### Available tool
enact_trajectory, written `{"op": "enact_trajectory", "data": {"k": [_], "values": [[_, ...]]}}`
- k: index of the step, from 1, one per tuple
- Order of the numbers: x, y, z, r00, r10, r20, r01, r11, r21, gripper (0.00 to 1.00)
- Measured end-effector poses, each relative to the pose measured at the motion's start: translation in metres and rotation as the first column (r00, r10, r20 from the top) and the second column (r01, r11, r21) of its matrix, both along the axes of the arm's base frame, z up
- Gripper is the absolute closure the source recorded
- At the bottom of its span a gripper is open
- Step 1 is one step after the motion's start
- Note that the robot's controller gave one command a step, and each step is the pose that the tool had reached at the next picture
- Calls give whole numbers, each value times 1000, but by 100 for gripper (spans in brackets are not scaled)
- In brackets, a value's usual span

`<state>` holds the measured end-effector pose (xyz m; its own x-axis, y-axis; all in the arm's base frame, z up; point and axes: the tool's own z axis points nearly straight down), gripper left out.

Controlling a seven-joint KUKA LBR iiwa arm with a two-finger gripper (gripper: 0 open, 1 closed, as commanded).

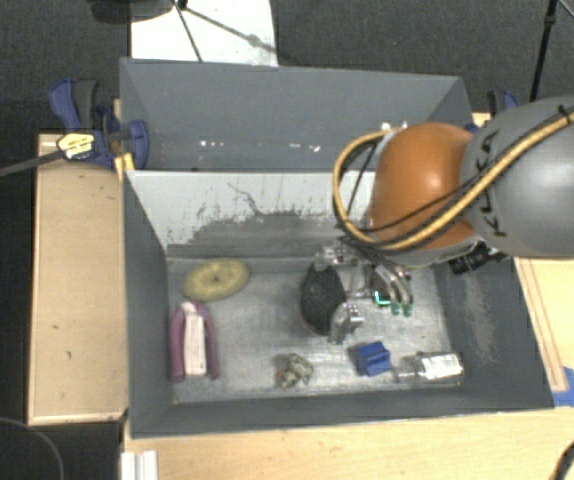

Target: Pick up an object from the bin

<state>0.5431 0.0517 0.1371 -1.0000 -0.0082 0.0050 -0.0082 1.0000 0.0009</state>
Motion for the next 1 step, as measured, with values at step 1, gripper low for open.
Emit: {"op": "enact_trajectory", "data": {"k": [1], "values": [[17, 1, -59, 987, 162, 5, -162, 987, 0, 0]]}}
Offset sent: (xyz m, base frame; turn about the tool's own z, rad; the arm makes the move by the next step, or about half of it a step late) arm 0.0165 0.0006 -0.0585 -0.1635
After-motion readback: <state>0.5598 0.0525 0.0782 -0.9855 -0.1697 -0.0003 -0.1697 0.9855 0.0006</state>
